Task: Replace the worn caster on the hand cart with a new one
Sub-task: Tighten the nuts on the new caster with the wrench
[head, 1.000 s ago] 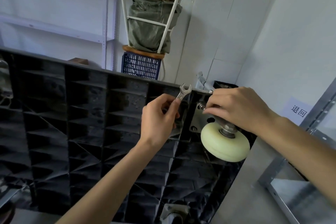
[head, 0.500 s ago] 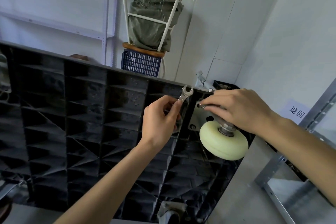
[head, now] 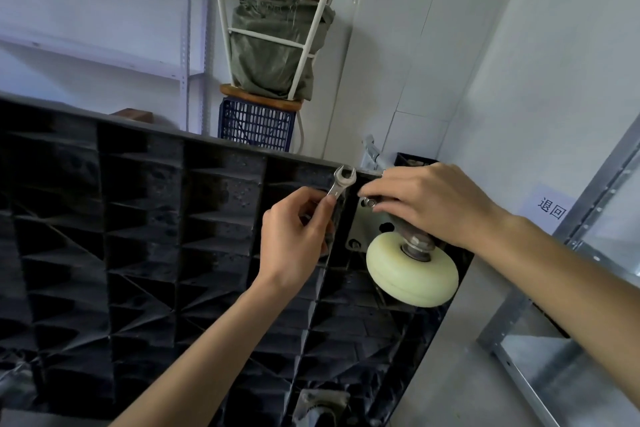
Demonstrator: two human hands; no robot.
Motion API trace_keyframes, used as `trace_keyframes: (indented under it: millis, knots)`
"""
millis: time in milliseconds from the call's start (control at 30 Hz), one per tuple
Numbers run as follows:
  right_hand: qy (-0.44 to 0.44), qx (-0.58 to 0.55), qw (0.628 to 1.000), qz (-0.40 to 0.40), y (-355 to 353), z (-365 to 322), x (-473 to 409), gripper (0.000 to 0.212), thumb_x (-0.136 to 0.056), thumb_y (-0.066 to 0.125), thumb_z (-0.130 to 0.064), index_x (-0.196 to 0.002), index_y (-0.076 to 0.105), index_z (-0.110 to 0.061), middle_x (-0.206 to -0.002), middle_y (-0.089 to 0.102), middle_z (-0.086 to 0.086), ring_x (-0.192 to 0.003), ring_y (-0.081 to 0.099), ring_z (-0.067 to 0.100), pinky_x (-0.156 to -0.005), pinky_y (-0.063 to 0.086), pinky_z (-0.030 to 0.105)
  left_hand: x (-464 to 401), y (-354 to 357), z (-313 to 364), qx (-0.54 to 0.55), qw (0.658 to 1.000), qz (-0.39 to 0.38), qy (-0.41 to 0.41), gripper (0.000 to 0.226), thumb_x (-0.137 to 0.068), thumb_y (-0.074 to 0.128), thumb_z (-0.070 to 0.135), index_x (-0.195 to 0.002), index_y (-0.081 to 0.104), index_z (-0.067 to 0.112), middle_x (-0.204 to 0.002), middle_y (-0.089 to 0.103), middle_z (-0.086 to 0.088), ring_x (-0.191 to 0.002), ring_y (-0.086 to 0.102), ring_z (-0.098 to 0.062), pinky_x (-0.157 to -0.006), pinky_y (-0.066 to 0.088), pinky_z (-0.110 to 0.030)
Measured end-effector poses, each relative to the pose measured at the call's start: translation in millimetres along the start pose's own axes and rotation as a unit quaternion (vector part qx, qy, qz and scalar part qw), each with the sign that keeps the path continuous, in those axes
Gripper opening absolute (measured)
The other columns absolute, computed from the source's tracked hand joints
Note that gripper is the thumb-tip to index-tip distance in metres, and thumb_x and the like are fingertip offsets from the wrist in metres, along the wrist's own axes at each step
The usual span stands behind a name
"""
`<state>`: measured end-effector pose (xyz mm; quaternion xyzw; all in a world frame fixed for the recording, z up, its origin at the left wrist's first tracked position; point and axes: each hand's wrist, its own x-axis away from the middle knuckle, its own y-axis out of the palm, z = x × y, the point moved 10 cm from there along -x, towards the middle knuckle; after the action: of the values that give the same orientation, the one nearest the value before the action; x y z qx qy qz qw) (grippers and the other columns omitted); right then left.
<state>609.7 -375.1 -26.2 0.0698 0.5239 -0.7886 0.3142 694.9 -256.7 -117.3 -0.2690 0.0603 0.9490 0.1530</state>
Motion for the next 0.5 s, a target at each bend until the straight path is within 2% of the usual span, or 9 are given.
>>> trace_keyframes:
  millis: [100,267,367,500]
  knots:
    - [-0.016,0.008,1.0,0.002,1.5,-2.1,-1.5,0.012,-0.09,0.076,-0.025,-0.101,0.077,-0.028,-0.087,0.068,-0.011,-0.061,0.065,0.02,-0.046,0.037,0.024,0.4,0.6,-0.2,0.001,1.0,0.002,-0.002,0.018,-0.1,0.062,0.023,-0.086,0.07,0.013,-0.064,0.067,-0.005,-0.045,0.058,-0.012,-0.046,0.045,-0.02]
    - [-0.022,-0.005,0.999,0.039,1.9,-1.1,1.8,0.007,-0.094,0.073,-0.024,-0.097,0.077,-0.021,-0.09,0.07,-0.008,-0.067,0.069,0.021,-0.047,0.051,0.033,1.5,3.5,-3.0,0.008,1.0,-0.001,-0.004,0.016,-0.1,0.062,0.023,-0.089,0.07,0.015,-0.065,0.067,-0.005,-0.047,0.059,-0.015,-0.047,0.049,-0.023]
    - [-0.022,-0.017,0.999,0.042,3.6,-0.7,1.8,0.008,-0.094,0.072,-0.026,-0.094,0.077,-0.02,-0.087,0.069,-0.008,-0.065,0.067,0.02,-0.049,0.045,0.026,2.4,4.1,-5.0,0.005,1.0,-0.002,-0.005,0.016,-0.1,0.062,0.023,-0.09,0.071,0.015,-0.065,0.067,-0.004,-0.047,0.059,-0.014,-0.047,0.05,-0.025]
    - [-0.043,-0.012,0.999,0.017,4.9,-0.4,3.4,0.017,-0.1,0.061,-0.026,-0.108,0.076,-0.025,-0.09,0.066,-0.008,-0.062,0.062,0.02,-0.047,0.038,0.026,3.4,2.0,-7.2,0.0,1.0,-0.003,-0.004,0.014,-0.1,0.062,0.024,-0.091,0.071,0.017,-0.065,0.067,-0.002,-0.049,0.061,-0.016,-0.049,0.051,-0.026]
